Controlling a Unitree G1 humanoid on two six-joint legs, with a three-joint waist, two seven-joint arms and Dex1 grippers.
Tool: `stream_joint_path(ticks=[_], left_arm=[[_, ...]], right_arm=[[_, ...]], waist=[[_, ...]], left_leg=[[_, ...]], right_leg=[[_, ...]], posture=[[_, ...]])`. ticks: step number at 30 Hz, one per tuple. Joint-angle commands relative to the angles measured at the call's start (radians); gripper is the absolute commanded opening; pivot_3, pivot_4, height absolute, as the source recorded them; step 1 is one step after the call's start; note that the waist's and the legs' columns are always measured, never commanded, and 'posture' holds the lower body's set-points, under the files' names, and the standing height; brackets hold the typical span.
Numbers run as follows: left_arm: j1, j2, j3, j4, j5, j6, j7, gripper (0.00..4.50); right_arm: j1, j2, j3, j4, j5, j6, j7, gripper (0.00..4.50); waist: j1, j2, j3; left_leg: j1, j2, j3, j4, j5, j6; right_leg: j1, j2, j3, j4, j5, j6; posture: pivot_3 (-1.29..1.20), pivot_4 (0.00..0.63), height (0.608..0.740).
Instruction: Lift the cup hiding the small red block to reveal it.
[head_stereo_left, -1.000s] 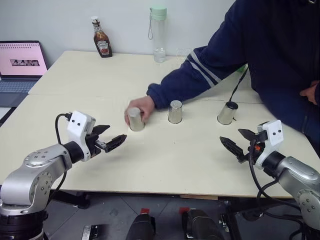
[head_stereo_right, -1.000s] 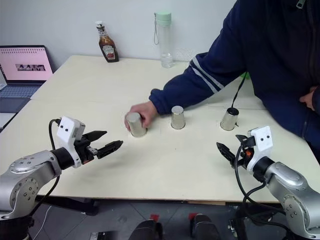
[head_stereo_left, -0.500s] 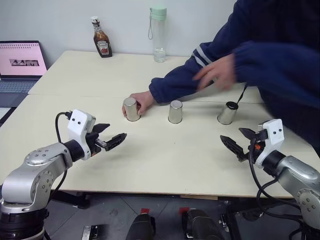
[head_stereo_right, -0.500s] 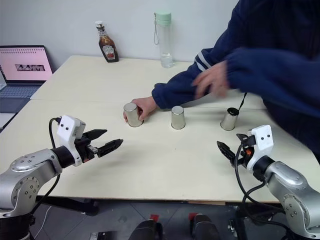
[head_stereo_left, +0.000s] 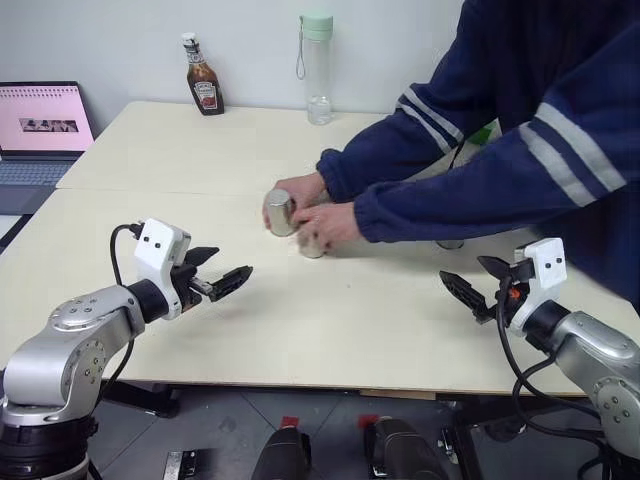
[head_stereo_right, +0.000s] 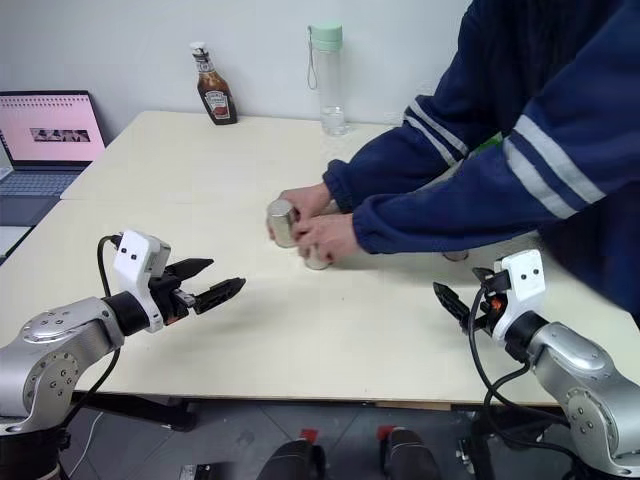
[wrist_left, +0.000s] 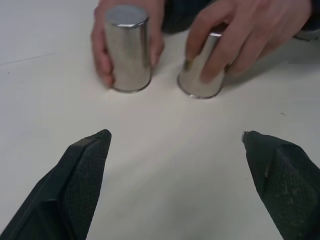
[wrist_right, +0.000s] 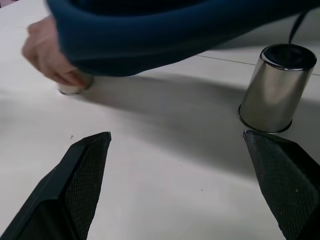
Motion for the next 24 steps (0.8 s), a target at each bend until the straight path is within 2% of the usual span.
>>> stream_joint_path(ticks=[1,24], left_arm=[[-0.016,0.017,0.014,-0.012,0.003,-0.014,-0.004,4.46],[-0.001,0.021,0.02,-0.028,-0.011,0.01,-0.003,4.46]], right_arm=[[-0.009,-0.008,-0.018,-0.021,0.008,-0.017,0.001,4.5],[0.009,-0.005,-0.019,-0.003,0.007,-0.037,0.006,4.5]], waist=[[0.0,0.0,0.0],[0.0,0.0,0.0]], left_leg=[[0.0,0.0,0.0,0.0,0.0,0.0],[0.0,0.0,0.0,0.0,0.0,0.0]], right_leg=[[0.0,0.0,0.0,0.0,0.0,0.0],[0.0,0.0,0.0,0.0,0.0,0.0]], posture=[[0.0,0.15,0.74],[0.0,0.15,0.74]])
